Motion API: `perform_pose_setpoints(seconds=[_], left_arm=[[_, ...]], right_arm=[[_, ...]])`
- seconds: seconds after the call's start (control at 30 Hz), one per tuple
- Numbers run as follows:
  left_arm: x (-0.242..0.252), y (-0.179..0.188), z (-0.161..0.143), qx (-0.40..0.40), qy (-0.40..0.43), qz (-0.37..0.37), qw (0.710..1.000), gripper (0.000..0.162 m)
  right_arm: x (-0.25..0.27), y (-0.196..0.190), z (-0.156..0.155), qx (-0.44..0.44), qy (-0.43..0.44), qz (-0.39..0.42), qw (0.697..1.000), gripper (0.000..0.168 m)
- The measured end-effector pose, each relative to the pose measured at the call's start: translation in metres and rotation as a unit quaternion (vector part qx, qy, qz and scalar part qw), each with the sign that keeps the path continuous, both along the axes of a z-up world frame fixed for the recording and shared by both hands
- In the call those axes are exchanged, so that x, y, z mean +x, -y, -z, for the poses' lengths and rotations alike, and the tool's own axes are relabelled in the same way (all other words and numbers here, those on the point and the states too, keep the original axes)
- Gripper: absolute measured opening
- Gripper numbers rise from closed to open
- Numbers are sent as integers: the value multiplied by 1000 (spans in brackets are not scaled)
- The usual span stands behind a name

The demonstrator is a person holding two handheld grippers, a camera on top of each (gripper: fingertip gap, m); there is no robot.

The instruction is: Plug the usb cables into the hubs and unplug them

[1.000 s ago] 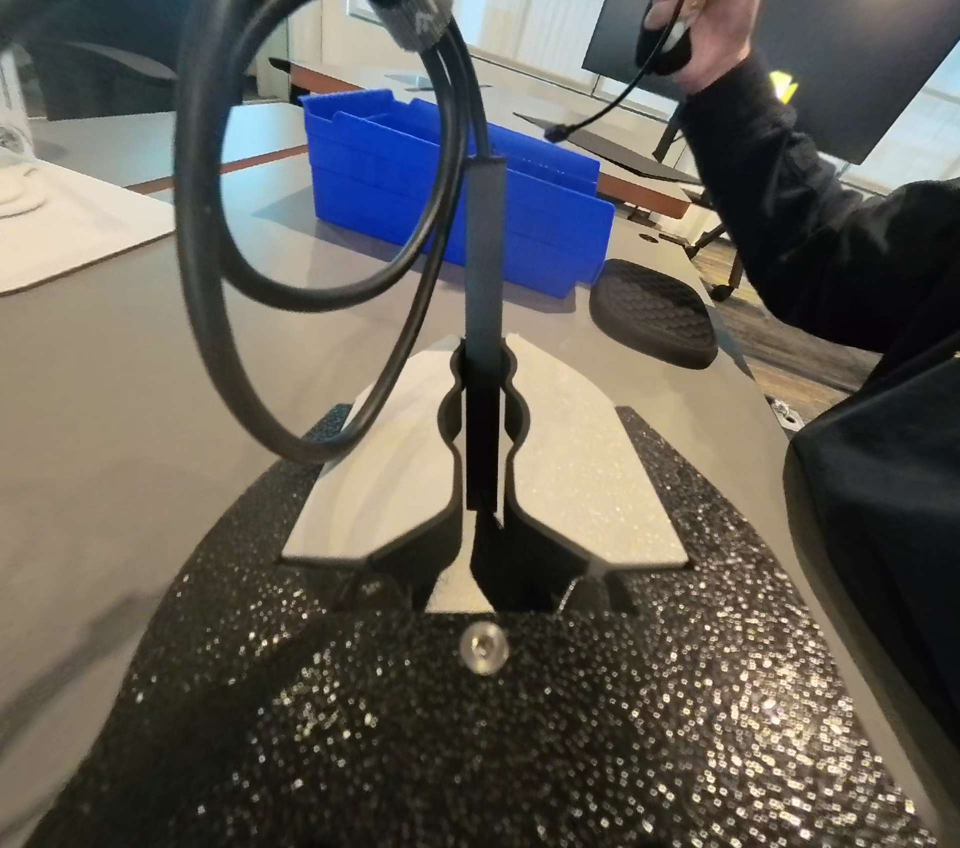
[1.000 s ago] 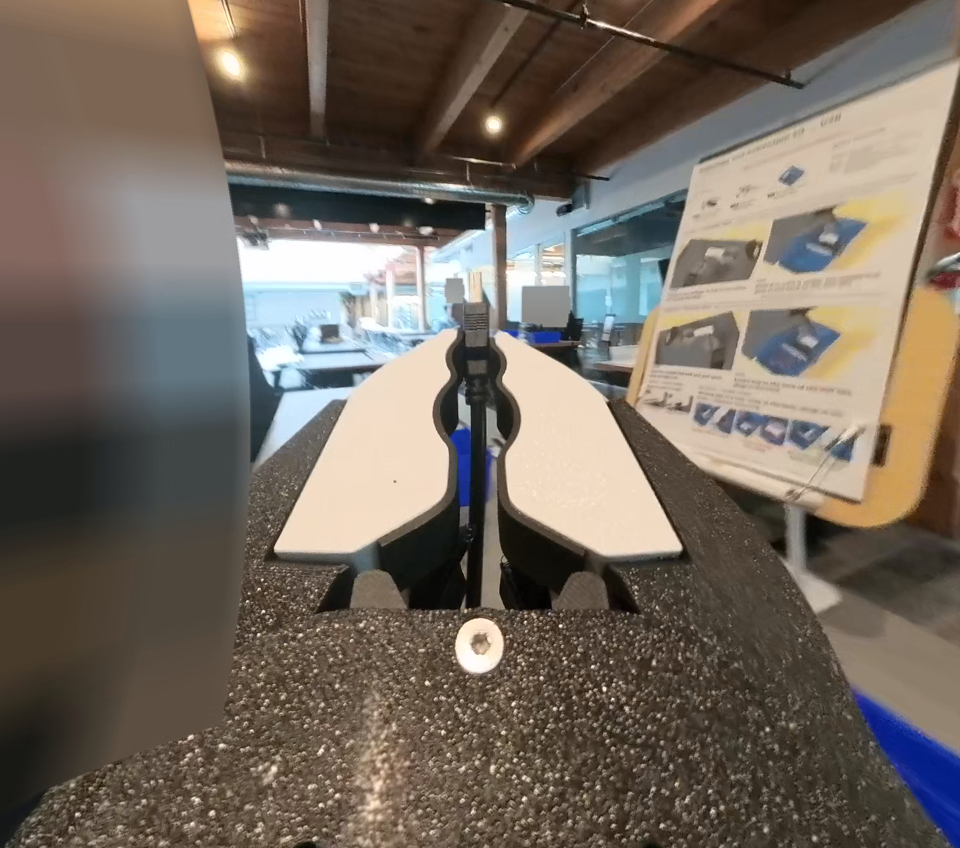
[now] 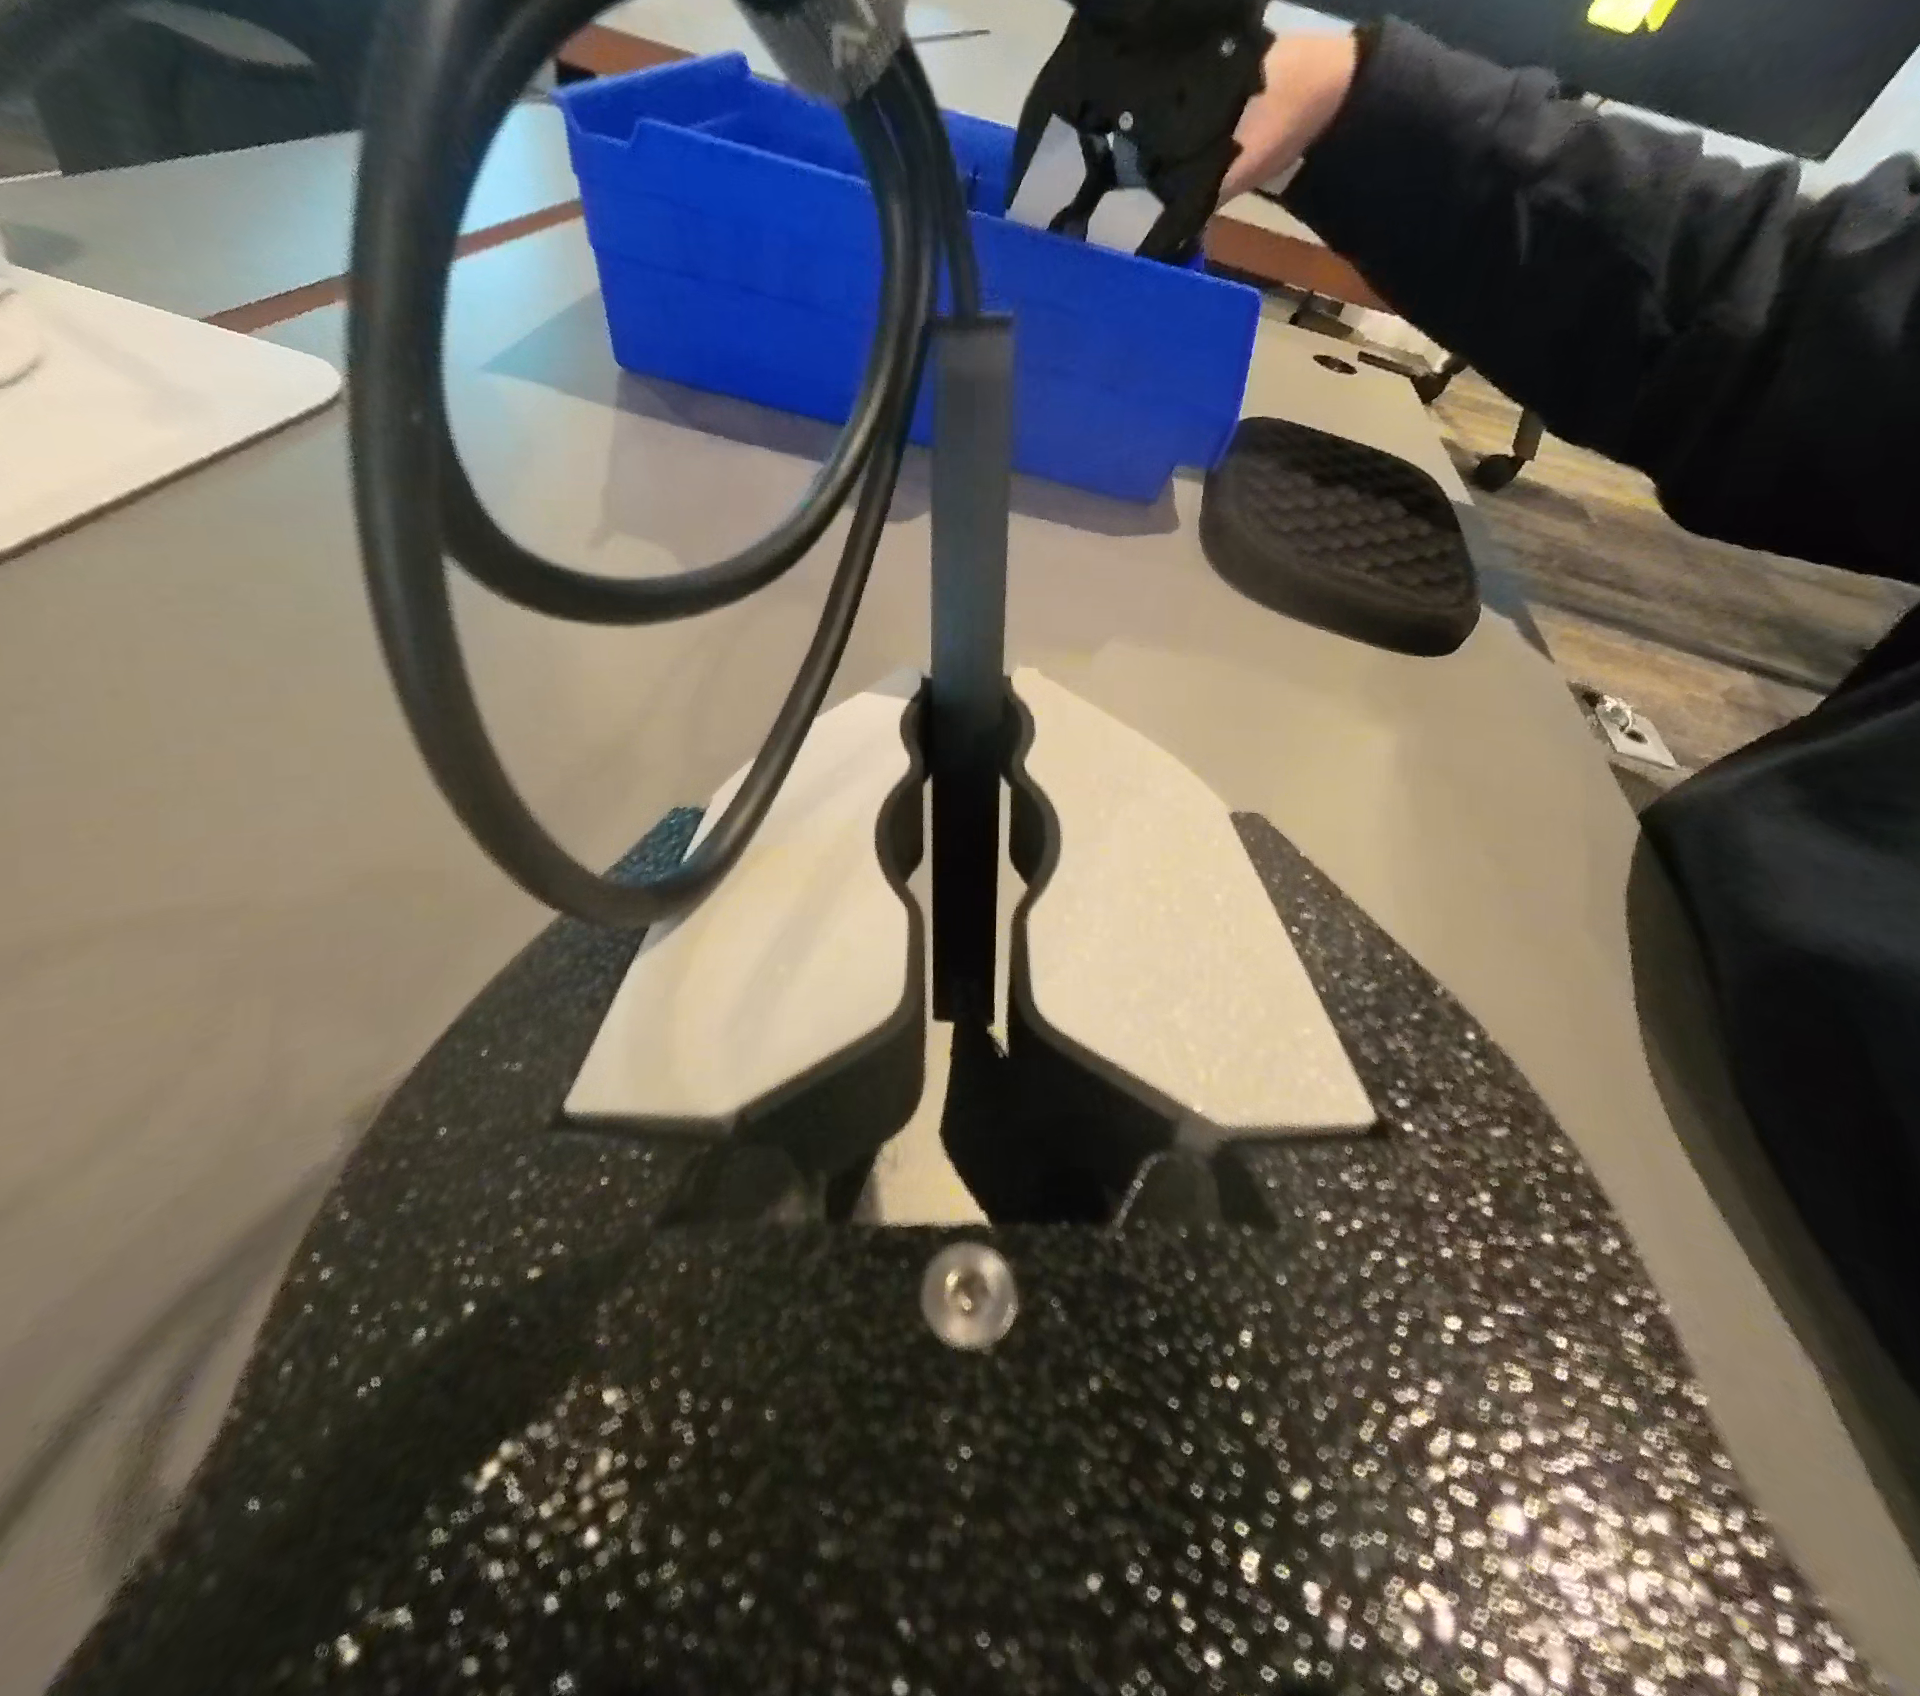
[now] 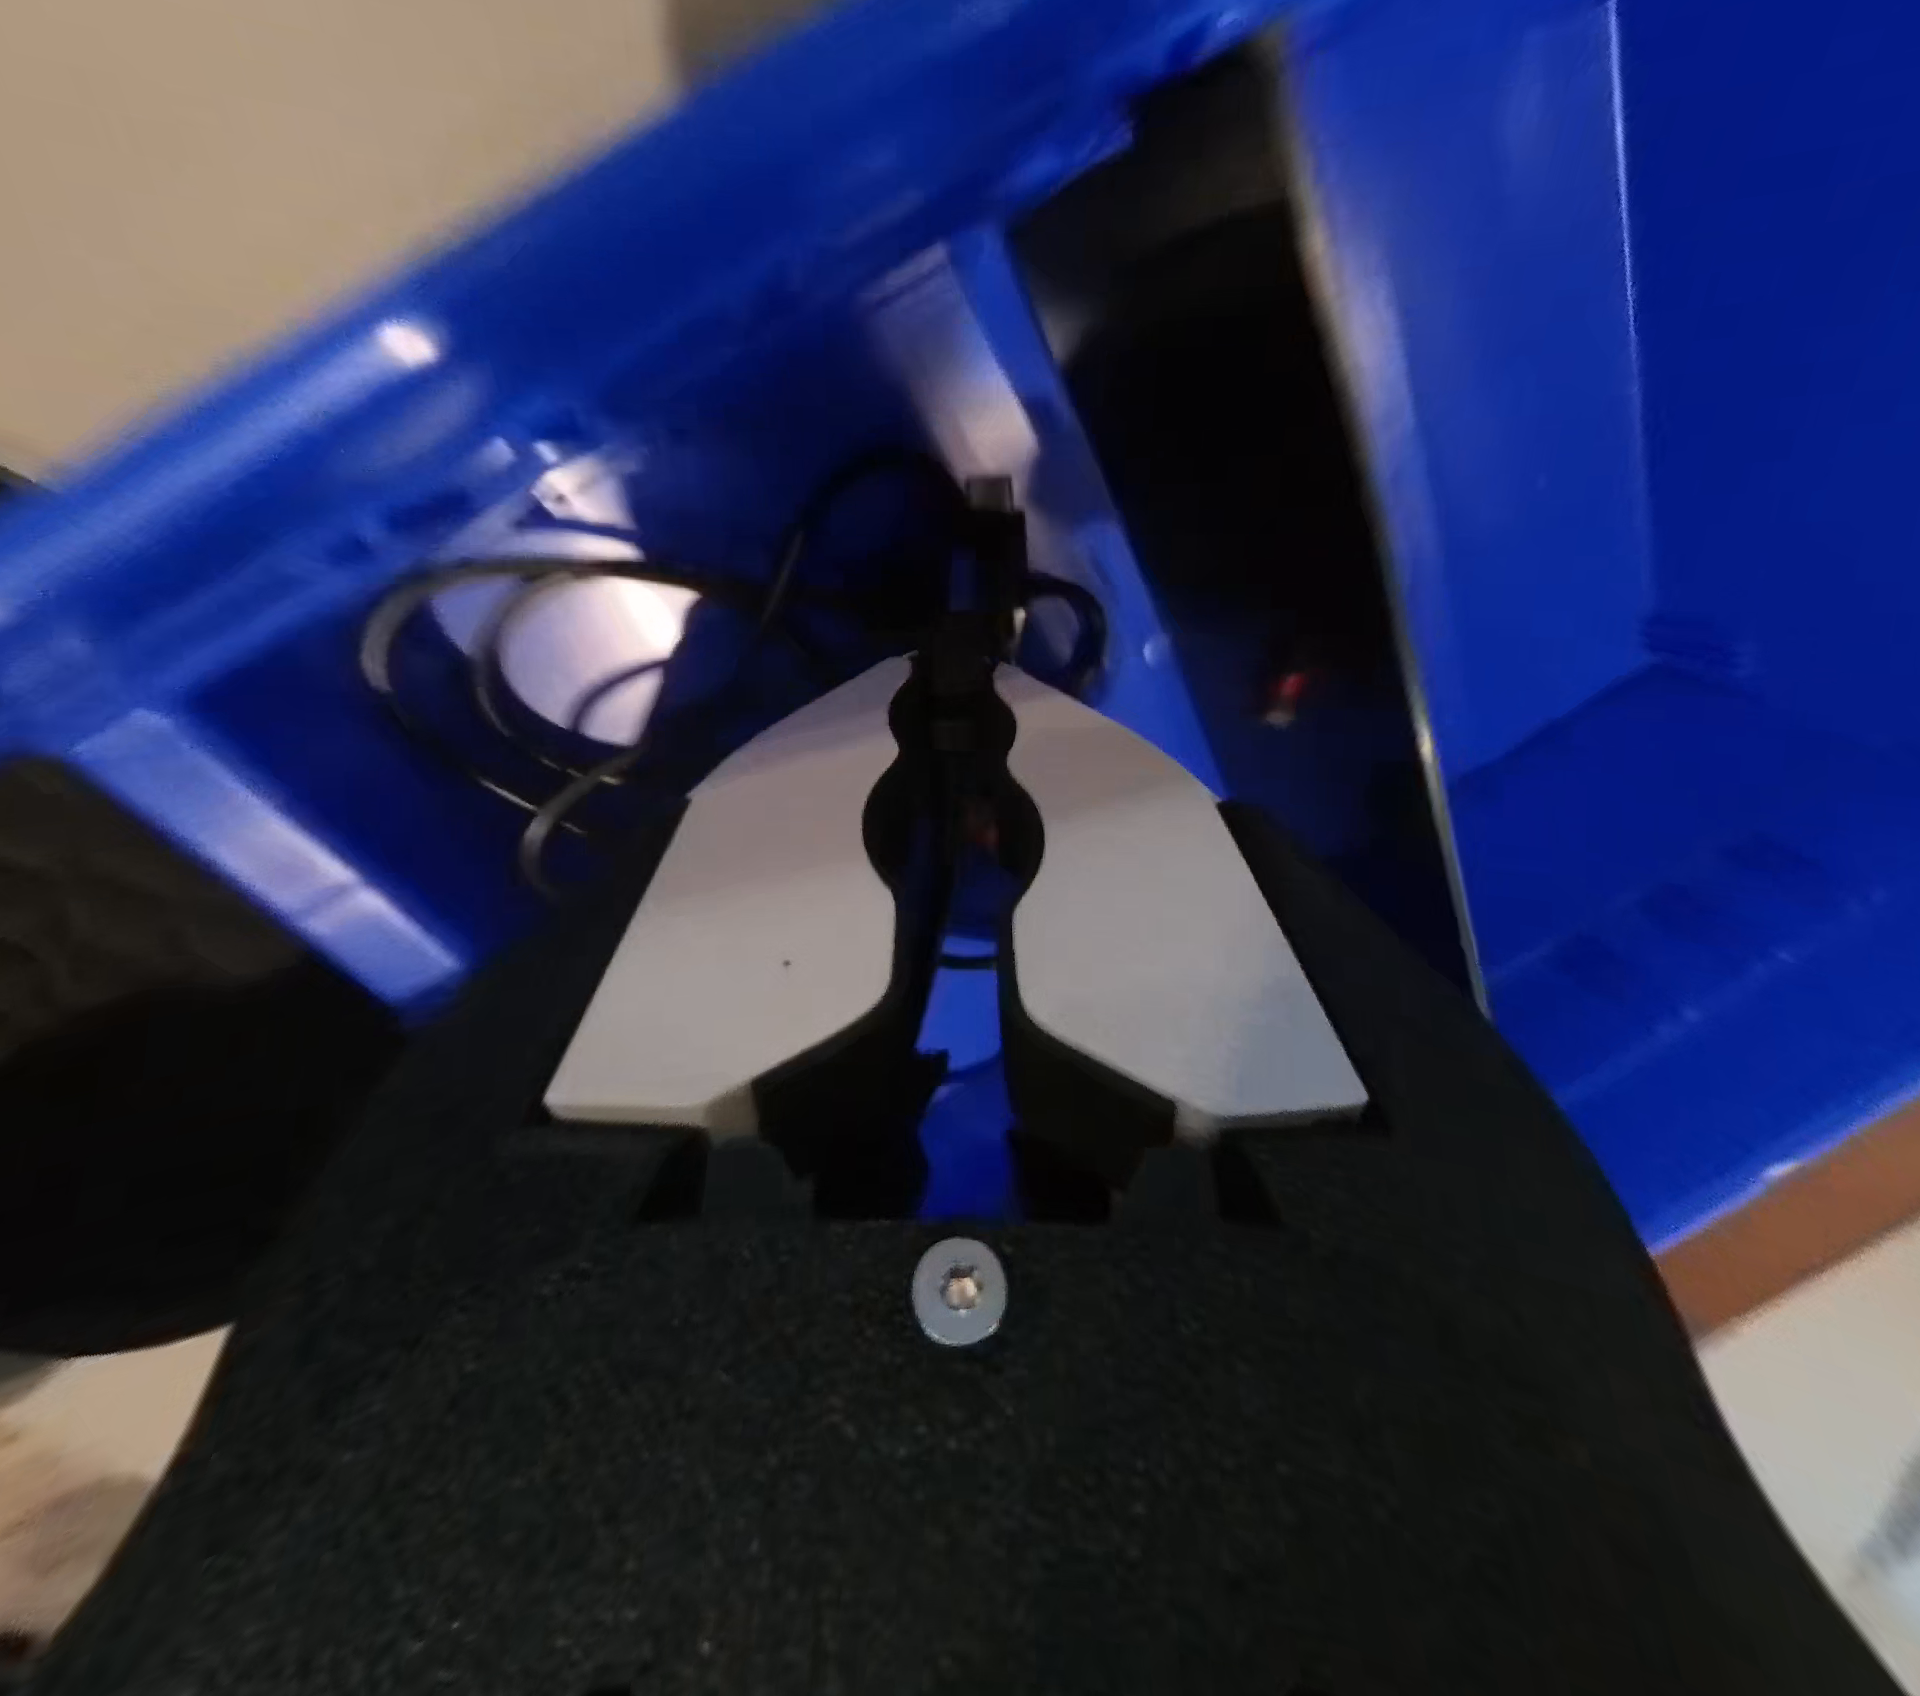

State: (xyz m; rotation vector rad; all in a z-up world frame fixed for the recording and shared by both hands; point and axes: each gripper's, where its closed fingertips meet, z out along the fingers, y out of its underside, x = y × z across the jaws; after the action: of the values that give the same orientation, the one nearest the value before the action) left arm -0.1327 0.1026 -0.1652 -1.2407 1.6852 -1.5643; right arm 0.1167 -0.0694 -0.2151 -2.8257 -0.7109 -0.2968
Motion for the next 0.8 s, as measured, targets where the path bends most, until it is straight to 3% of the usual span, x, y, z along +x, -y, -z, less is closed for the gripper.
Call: perform_pose_setpoints(seconds=[0.13, 0.23, 0.3, 0.43, 0.63, 0.73, 0.8], left_arm=[[1, 2, 2, 1, -1, 4, 1000, 10], [1, 4, 0, 1, 4, 6, 1000, 10], [-2, 5, -2, 3, 15, 9, 1000, 10], [-5, 15, -11, 15, 51, 28, 998, 10], [-10, 32, -14, 35, 71, 71, 994, 10], [-12, 38, -12, 40, 66, 83, 994, 10], [-11, 38, -11, 43, 63, 78, 994, 10]], right_arm=[[8, -10, -39, 58, -9, 64, 996, 55], [13, -16, -86, 135, 11, 102, 986, 75], [-11, -35, -118, 217, -14, 87, 972, 73], [-139, -86, -150, 319, -180, -62, 928, 69], [-244, -139, -102, 282, -233, -169, 915, 60], [-265, -152, -91, 269, -286, -182, 901, 46], [-276, -150, -87, 249, -319, -202, 892, 19]])
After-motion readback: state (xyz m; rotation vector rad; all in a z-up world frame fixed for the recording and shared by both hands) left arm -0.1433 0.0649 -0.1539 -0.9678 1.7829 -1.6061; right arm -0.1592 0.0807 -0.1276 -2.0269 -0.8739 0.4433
